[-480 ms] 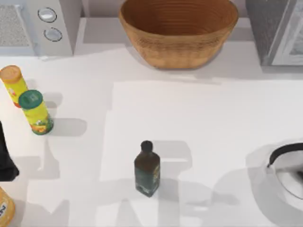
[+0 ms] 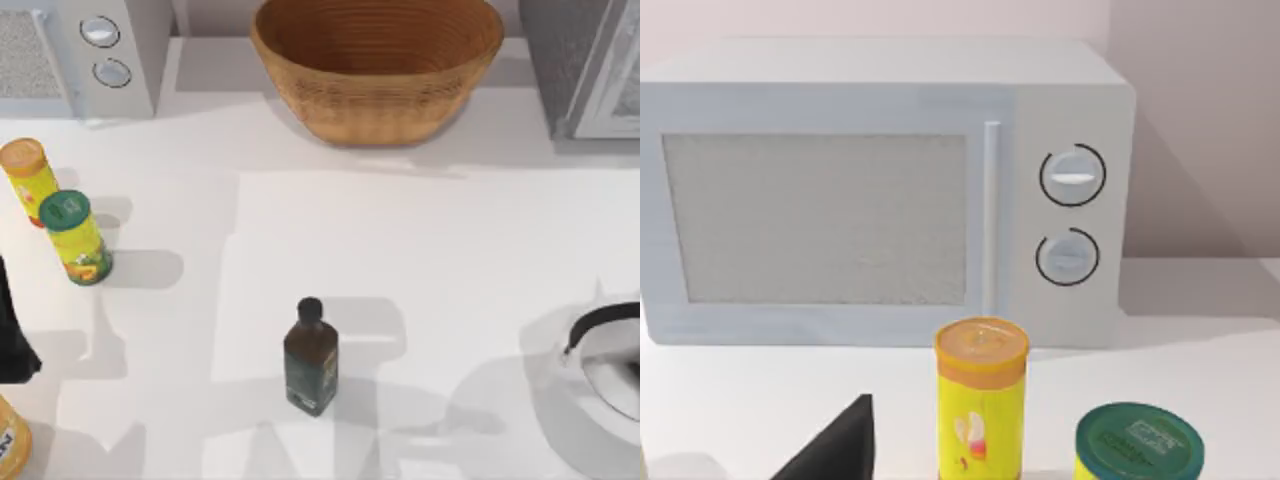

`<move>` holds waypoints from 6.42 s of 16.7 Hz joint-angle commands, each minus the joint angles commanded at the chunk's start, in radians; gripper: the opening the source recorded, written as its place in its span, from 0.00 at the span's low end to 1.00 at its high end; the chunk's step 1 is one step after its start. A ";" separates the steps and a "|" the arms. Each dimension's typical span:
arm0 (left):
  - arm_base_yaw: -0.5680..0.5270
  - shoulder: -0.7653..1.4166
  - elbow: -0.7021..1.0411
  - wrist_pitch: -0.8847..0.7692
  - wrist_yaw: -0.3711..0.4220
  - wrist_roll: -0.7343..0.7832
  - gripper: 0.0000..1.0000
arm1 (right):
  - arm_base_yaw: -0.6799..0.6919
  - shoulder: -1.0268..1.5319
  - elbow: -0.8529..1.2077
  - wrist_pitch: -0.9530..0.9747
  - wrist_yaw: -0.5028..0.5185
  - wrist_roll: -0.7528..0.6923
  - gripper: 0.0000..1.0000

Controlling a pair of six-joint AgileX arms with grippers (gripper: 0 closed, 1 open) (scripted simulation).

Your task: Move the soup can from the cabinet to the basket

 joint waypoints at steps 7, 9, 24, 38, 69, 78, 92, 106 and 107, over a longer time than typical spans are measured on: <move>0.000 0.000 0.000 0.000 0.000 0.000 1.00 | 0.084 0.303 0.499 -0.144 0.019 0.086 1.00; 0.000 0.000 0.000 0.000 0.000 0.000 1.00 | 0.103 0.408 0.668 -0.182 0.032 0.094 1.00; 0.000 0.000 0.000 0.000 0.000 0.000 1.00 | 0.148 1.181 1.539 -0.349 0.184 -0.027 1.00; 0.000 0.000 0.000 0.000 0.000 0.000 1.00 | 0.103 1.436 1.735 -0.294 0.160 -0.031 1.00; 0.000 0.000 0.000 0.000 0.000 0.000 1.00 | 0.068 1.723 2.074 -0.338 0.133 -0.031 0.25; 0.000 0.000 0.000 0.000 0.000 0.000 1.00 | 0.068 1.723 2.074 -0.338 0.133 -0.031 0.00; 0.000 0.000 0.000 0.000 0.000 0.000 1.00 | 0.162 1.332 1.945 -0.595 0.224 -0.031 0.00; 0.000 0.000 0.000 0.000 0.000 0.000 1.00 | 0.151 1.126 1.713 -0.553 0.229 -0.025 0.00; 0.000 0.000 0.000 0.000 0.000 0.000 1.00 | 0.143 1.083 1.647 -0.526 0.226 -0.025 0.00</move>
